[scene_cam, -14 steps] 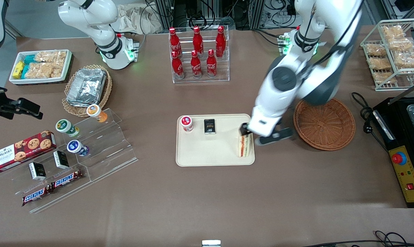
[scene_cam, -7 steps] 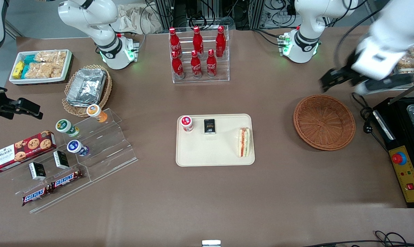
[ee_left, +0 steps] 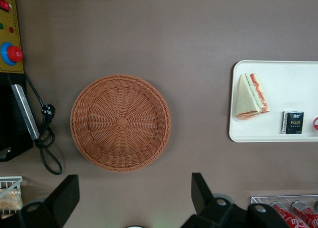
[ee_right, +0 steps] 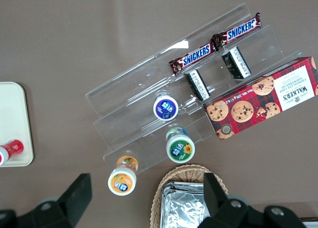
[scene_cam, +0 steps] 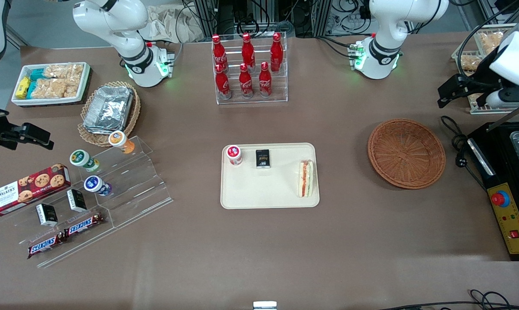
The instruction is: Place sandwich from basket to tray
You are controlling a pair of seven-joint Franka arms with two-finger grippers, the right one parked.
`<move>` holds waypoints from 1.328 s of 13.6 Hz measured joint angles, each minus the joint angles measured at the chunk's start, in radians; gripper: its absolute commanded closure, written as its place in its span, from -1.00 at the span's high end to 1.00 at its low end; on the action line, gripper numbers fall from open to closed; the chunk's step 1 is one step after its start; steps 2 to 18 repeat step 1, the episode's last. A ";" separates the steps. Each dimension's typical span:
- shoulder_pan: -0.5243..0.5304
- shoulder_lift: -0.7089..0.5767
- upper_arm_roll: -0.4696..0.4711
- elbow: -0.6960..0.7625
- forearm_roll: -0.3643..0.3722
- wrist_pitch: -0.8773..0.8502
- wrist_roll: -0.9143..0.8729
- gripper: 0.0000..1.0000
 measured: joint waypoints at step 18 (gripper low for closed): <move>0.020 0.005 -0.003 0.002 0.001 0.000 0.000 1.00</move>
